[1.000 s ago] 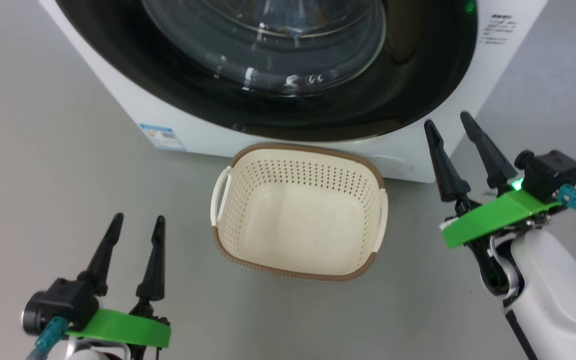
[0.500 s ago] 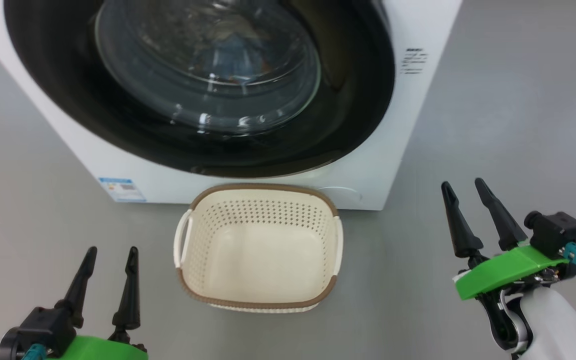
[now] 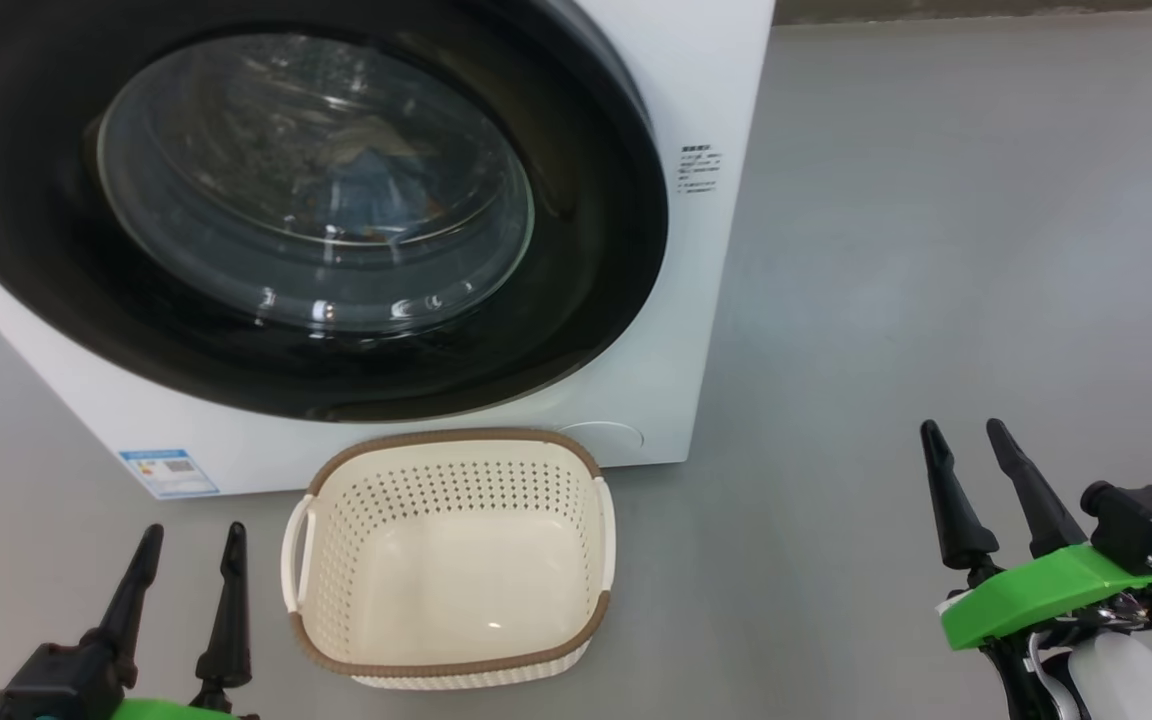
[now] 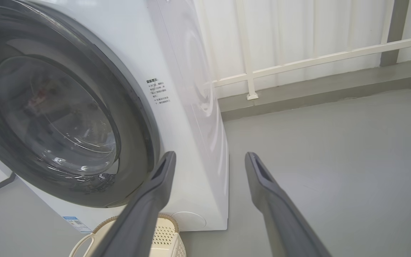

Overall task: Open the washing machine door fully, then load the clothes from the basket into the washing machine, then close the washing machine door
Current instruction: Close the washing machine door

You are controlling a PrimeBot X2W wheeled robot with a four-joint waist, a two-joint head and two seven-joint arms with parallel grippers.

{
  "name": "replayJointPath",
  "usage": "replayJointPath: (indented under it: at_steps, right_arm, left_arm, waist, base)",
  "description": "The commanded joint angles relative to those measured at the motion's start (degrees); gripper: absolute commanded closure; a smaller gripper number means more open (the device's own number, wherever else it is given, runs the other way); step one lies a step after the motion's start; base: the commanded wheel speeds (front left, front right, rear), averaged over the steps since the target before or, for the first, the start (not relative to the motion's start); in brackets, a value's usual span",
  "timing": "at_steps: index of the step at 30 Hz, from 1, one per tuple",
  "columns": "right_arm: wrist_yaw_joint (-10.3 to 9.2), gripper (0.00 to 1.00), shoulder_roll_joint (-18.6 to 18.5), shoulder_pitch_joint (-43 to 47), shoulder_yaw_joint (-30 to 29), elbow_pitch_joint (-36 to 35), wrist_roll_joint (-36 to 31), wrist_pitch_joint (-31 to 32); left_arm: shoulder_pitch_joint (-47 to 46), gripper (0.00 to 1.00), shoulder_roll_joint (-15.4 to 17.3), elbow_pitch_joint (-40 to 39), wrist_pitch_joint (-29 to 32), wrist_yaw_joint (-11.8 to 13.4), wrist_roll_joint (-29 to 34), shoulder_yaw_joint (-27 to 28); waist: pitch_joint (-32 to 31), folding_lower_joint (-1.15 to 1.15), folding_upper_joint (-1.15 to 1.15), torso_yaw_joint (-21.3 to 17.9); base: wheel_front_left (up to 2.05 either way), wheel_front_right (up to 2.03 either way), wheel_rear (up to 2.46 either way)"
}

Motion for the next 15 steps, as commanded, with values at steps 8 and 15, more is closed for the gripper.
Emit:
replayJointPath:
  at_steps: [8, 15]
  right_arm:
    - [0.0, 0.0, -1.0, 1.8, -0.4, -1.7, 0.2, -0.3]
    - [0.0, 0.0, -1.3, 2.7, -1.1, -2.0, 0.0, -0.3]
  left_arm:
    - [0.7, 0.0, 1.2, -1.1, -0.4, 0.0, 0.8, 2.9]
    - [1.4, 0.0, 1.1, -1.1, -0.4, 0.0, 0.9, 3.8]
  waist:
    - [-1.6, 0.0, 0.0, -2.2]
    - [-2.0, 0.0, 0.0, -2.7]
  base:
    - [0.0, 0.0, 0.0]
    - [0.0, 0.0, 0.0]
